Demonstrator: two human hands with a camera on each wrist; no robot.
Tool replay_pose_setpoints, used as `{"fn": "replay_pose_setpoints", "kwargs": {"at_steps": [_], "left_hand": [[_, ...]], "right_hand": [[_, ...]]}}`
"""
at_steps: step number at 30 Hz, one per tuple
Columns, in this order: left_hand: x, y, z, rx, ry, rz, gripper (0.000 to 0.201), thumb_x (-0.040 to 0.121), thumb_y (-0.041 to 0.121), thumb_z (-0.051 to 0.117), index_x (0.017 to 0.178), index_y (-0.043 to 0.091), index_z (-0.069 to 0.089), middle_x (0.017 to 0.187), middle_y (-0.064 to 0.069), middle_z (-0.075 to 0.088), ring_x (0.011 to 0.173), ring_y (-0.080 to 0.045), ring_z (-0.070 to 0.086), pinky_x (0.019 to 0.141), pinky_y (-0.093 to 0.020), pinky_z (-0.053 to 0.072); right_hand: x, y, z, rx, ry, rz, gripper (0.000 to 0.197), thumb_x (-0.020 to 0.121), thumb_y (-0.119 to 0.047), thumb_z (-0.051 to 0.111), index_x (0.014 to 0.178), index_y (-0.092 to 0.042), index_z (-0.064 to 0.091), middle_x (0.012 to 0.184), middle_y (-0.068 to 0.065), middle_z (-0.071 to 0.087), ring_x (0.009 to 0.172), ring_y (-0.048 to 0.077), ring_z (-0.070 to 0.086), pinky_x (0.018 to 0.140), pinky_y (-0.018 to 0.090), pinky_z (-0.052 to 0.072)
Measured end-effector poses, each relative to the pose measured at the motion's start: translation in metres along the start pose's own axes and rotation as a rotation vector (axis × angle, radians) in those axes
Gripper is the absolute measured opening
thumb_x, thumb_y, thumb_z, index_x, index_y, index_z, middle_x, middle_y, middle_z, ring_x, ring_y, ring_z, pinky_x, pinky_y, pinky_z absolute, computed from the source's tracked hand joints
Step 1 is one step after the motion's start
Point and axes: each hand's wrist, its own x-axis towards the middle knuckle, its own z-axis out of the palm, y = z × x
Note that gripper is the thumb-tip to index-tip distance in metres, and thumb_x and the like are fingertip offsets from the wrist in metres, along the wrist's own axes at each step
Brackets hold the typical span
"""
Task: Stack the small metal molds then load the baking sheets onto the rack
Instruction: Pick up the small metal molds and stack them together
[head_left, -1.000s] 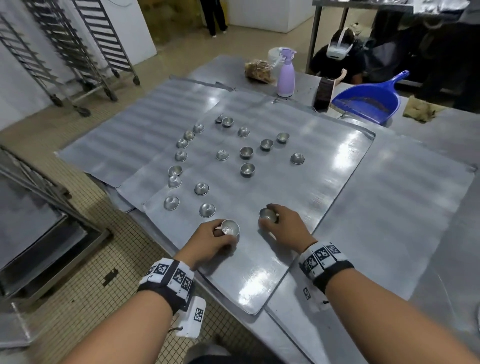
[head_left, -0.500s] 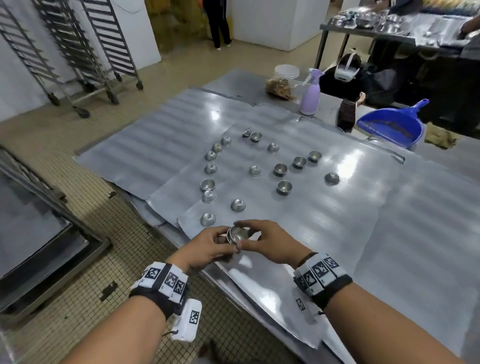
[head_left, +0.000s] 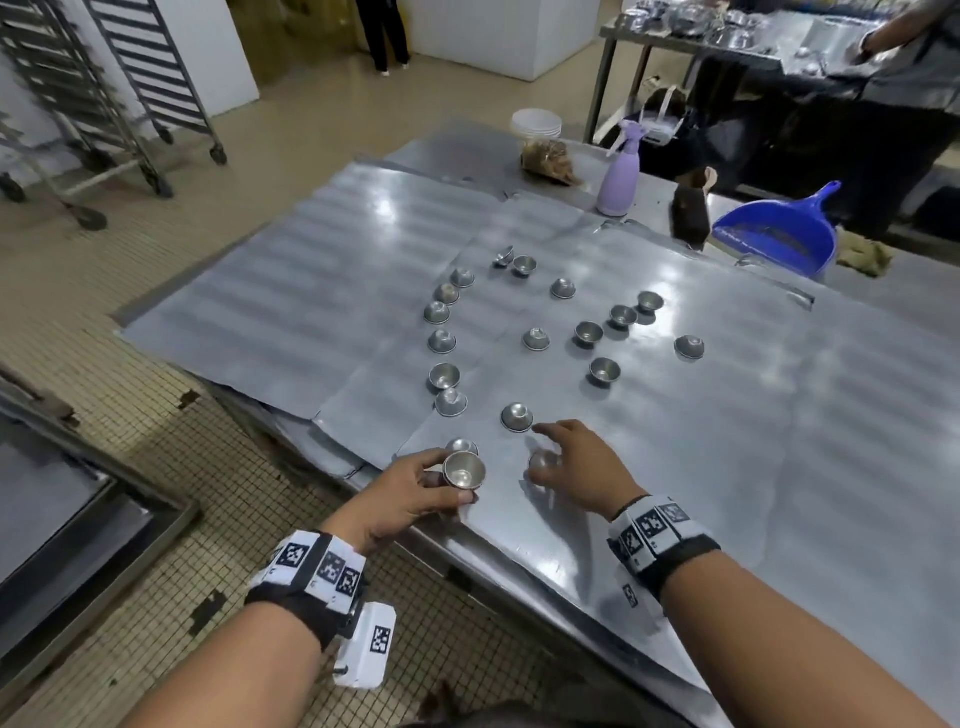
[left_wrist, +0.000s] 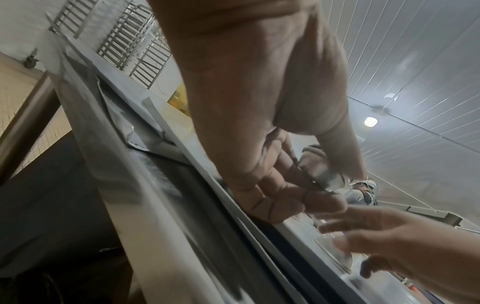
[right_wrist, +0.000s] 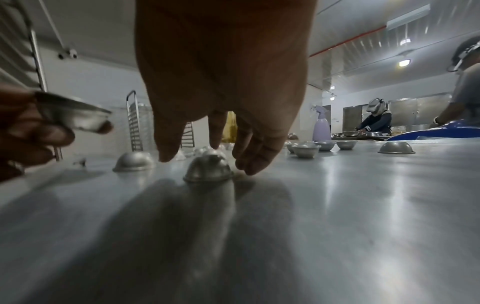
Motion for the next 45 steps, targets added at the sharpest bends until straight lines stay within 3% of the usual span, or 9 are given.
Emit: {"fn": "replay_pose_setpoints", "kwargs": {"at_steps": [4,8,14,18,22,31,36,42,45], "left_hand": [[0.004,0.003,-0.004,0.007,0.013,0.015,0.051,0.085,-0.003,0.076,0.131,0.012,0.061,0.112,-0.020,0.076,0.109,-0.028,0.073,0.084,-0.030,0.058],[0.010,0.003,-0.004,0.038,0.000,0.000,0.052,0.084,0.001,0.080,0.132,0.012,0.061,0.112,-0.020,0.076,0.111,-0.035,0.071,0.080,-0.033,0.057],[0.020,0.004,0.000,0.103,-0.053,0.003,0.049,0.086,0.012,0.082,0.130,0.020,0.062,0.111,-0.016,0.076,0.073,-0.022,0.065,0.068,-0.034,0.049],[0.029,0.003,0.004,0.120,-0.061,0.026,0.041,0.092,0.005,0.072,0.129,0.014,0.056,0.099,-0.018,0.070,0.064,-0.021,0.061,0.054,-0.027,0.042],[0.033,-0.001,0.005,0.114,-0.090,0.019,0.034,0.095,0.006,0.068,0.127,0.011,0.058,0.094,-0.017,0.068,0.063,-0.018,0.058,0.052,-0.025,0.042],[0.045,-0.006,0.012,0.092,-0.092,-0.048,0.031,0.095,0.006,0.065,0.124,0.003,0.057,0.078,-0.006,0.067,0.058,-0.017,0.053,0.051,-0.026,0.041],[0.049,-0.007,0.013,0.046,-0.100,-0.081,0.041,0.082,0.017,0.067,0.120,0.003,0.057,0.067,-0.001,0.061,0.059,-0.017,0.049,0.055,-0.032,0.038],[0.051,-0.011,0.009,0.036,-0.133,-0.045,0.025,0.093,0.007,0.067,0.116,0.004,0.059,0.070,0.002,0.062,0.061,-0.016,0.050,0.056,-0.032,0.038],[0.050,-0.009,0.010,0.046,-0.131,-0.034,0.033,0.092,0.012,0.072,0.121,0.003,0.059,0.077,0.002,0.064,0.062,-0.014,0.052,0.055,-0.030,0.040]], "right_hand": [[0.005,0.009,0.008,-0.075,0.003,-0.020,0.037,0.084,-0.037,0.070,0.119,-0.025,0.071,0.114,-0.001,0.061,0.106,0.023,0.060,0.084,0.029,0.045],[0.007,0.012,0.010,-0.029,0.064,0.032,0.036,0.085,-0.039,0.069,0.117,-0.022,0.067,0.110,0.000,0.063,0.103,0.023,0.059,0.081,0.031,0.044],[-0.003,0.018,0.014,0.073,0.122,0.085,0.051,0.091,-0.045,0.061,0.137,-0.025,0.056,0.117,0.000,0.055,0.104,0.022,0.059,0.090,0.033,0.046],[-0.009,0.022,0.014,0.198,0.218,0.071,0.031,0.085,-0.041,0.072,0.113,-0.029,0.063,0.109,-0.005,0.053,0.094,0.014,0.057,0.081,0.026,0.040],[-0.011,0.026,0.014,0.208,0.233,0.064,0.022,0.081,-0.033,0.076,0.095,-0.029,0.059,0.101,-0.006,0.055,0.086,0.010,0.056,0.073,0.022,0.038],[-0.023,0.033,0.012,0.114,0.146,0.082,0.057,0.084,-0.041,0.072,0.136,-0.024,0.055,0.127,-0.001,0.062,0.115,0.019,0.059,0.097,0.032,0.046],[-0.025,0.036,0.014,0.089,0.142,0.099,0.061,0.083,-0.046,0.072,0.137,-0.022,0.057,0.126,-0.001,0.062,0.110,0.018,0.061,0.096,0.033,0.049],[-0.026,0.036,0.016,0.074,0.153,0.092,0.051,0.085,-0.043,0.069,0.131,-0.022,0.061,0.124,-0.001,0.062,0.108,0.018,0.061,0.094,0.034,0.050],[-0.024,0.036,0.017,0.069,0.154,0.100,0.052,0.085,-0.045,0.068,0.131,-0.022,0.061,0.121,-0.002,0.062,0.107,0.017,0.061,0.093,0.033,0.049]]}}
